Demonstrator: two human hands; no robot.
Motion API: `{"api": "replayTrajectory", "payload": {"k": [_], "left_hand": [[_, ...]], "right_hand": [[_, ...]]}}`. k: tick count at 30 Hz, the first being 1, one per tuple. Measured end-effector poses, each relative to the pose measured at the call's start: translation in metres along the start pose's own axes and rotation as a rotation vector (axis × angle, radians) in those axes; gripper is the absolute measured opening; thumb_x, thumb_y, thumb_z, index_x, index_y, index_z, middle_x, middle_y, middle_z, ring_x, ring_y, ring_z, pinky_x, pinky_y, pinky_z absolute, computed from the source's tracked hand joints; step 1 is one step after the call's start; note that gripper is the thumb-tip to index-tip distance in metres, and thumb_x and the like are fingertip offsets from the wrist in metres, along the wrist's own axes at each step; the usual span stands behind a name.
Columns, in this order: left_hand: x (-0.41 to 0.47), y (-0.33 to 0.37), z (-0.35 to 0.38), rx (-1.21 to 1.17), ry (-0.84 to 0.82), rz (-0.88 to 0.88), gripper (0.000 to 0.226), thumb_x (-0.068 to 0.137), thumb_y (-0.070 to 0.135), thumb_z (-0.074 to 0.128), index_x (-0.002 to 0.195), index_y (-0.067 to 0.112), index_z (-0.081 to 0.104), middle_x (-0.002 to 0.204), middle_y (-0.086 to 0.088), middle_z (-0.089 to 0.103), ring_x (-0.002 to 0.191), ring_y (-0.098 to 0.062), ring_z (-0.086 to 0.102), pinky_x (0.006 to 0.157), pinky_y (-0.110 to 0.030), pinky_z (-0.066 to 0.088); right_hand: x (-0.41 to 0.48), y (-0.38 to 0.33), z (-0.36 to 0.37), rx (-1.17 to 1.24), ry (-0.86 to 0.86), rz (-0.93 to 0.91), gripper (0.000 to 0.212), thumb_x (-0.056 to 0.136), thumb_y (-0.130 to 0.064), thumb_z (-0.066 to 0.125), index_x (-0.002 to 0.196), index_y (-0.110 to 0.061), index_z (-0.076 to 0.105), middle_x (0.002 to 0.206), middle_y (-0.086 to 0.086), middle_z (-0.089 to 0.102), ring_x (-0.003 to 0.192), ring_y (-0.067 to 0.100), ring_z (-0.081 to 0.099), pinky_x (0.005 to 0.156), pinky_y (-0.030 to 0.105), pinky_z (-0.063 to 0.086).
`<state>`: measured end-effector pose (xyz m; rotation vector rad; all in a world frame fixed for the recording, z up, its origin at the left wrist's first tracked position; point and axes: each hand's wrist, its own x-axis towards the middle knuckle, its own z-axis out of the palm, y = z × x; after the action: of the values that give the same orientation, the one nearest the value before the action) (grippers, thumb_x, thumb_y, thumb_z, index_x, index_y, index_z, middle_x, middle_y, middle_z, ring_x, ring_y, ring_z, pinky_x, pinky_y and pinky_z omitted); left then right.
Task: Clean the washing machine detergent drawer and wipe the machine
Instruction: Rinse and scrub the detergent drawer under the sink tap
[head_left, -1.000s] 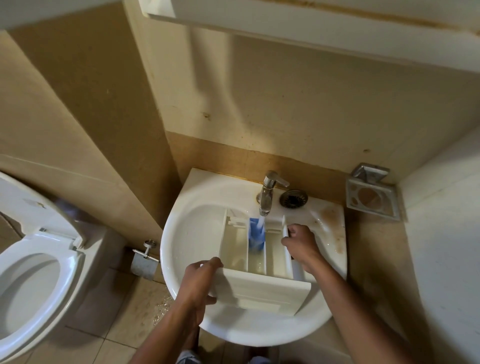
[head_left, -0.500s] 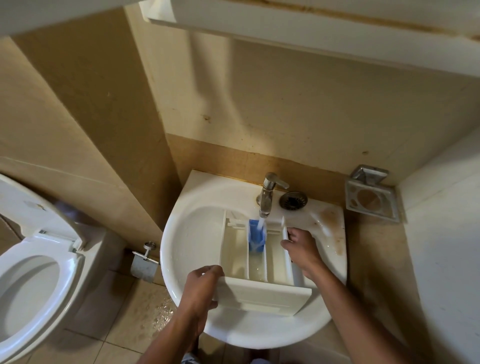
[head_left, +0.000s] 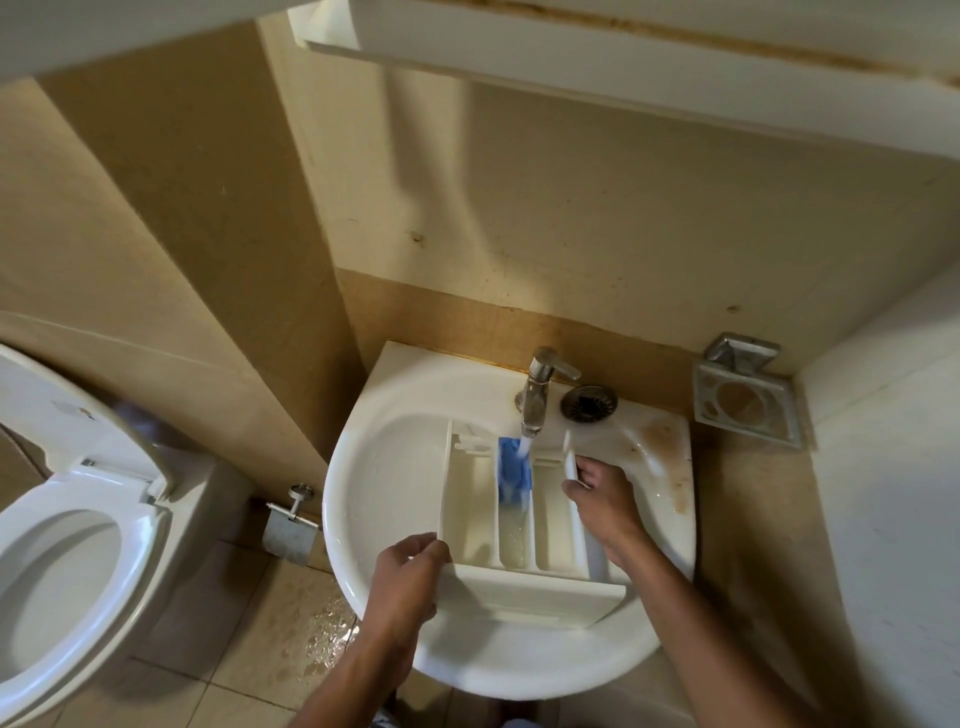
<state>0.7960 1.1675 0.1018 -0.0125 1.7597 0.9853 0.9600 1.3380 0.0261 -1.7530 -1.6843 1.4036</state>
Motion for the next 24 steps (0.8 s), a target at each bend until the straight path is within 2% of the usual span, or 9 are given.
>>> {"api": "replayTrajectory", "payload": {"k": [3,7,10,12,18,21,22,24], "left_hand": [[-0.005,-0.003,0.001,0.005,0.02,0.015,0.022,0.077,0.026,0.061,0.094,0.02,0.074,0.101,-0.01,0.071,0.094,-0.025,0.061,0.094,-0.049,0.053],[-0.005,-0.003,0.0,0.02,0.013,0.035,0.04,0.065,0.034,0.057,0.099,0.021,0.075,0.101,-0.006,0.071,0.097,-0.023,0.062,0.1,-0.049,0.052],[-0.004,-0.002,-0.001,0.053,0.006,0.028,0.032,0.082,0.028,0.062,0.111,0.02,0.072,0.107,-0.004,0.068,0.101,-0.021,0.06,0.102,-0.05,0.051],[-0.003,-0.002,-0.001,0.067,0.007,0.03,0.025,0.09,0.02,0.059,0.111,0.019,0.071,0.107,-0.004,0.067,0.1,-0.02,0.06,0.1,-0.05,0.052],[-0.006,0.003,-0.002,0.085,-0.008,0.023,0.015,0.093,0.016,0.057,0.099,0.022,0.07,0.102,-0.004,0.067,0.095,-0.019,0.058,0.094,-0.047,0.053],[-0.004,0.001,-0.005,0.102,-0.007,0.014,0.016,0.093,0.015,0.058,0.106,0.019,0.068,0.103,-0.005,0.067,0.095,-0.019,0.059,0.092,-0.044,0.051],[-0.003,0.001,-0.006,0.111,-0.012,0.005,0.019,0.093,0.017,0.06,0.11,0.018,0.066,0.106,-0.005,0.067,0.097,-0.02,0.059,0.092,-0.043,0.051],[-0.003,0.003,-0.01,0.145,-0.029,-0.036,0.024,0.09,0.02,0.063,0.114,0.018,0.063,0.111,-0.006,0.063,0.1,-0.023,0.058,0.094,-0.045,0.051]], "right_hand": [[-0.002,-0.001,0.001,0.014,0.009,-0.017,0.033,0.093,0.002,0.056,0.119,-0.013,0.07,0.094,-0.016,0.069,0.089,0.004,0.064,0.082,0.02,0.046],[-0.003,0.001,0.001,0.032,0.015,-0.034,0.029,0.093,0.003,0.056,0.112,-0.012,0.072,0.086,-0.023,0.067,0.088,0.009,0.063,0.082,0.023,0.045],[0.001,0.0,0.001,0.032,0.007,-0.03,0.029,0.092,0.002,0.056,0.104,-0.019,0.072,0.088,-0.018,0.071,0.094,0.015,0.068,0.079,0.023,0.046],[0.002,0.0,0.002,0.025,0.002,-0.029,0.028,0.092,0.002,0.056,0.102,-0.019,0.072,0.09,-0.014,0.072,0.094,0.015,0.068,0.075,0.023,0.045],[-0.001,-0.001,0.006,0.021,0.014,-0.023,0.032,0.095,0.001,0.053,0.099,-0.028,0.067,0.09,-0.016,0.07,0.083,0.006,0.065,0.067,0.012,0.045],[-0.002,-0.001,0.006,0.034,-0.015,-0.018,0.034,0.096,0.001,0.052,0.099,-0.03,0.067,0.092,-0.015,0.071,0.083,0.002,0.065,0.063,0.008,0.046],[-0.001,0.0,0.007,0.041,-0.036,-0.007,0.034,0.096,0.0,0.052,0.099,-0.029,0.068,0.093,-0.013,0.073,0.083,0.005,0.067,0.062,0.009,0.046],[0.003,0.001,0.009,0.025,-0.09,0.021,0.029,0.095,-0.003,0.052,0.096,-0.024,0.072,0.091,-0.007,0.075,0.077,0.012,0.065,0.064,0.019,0.046]]}}
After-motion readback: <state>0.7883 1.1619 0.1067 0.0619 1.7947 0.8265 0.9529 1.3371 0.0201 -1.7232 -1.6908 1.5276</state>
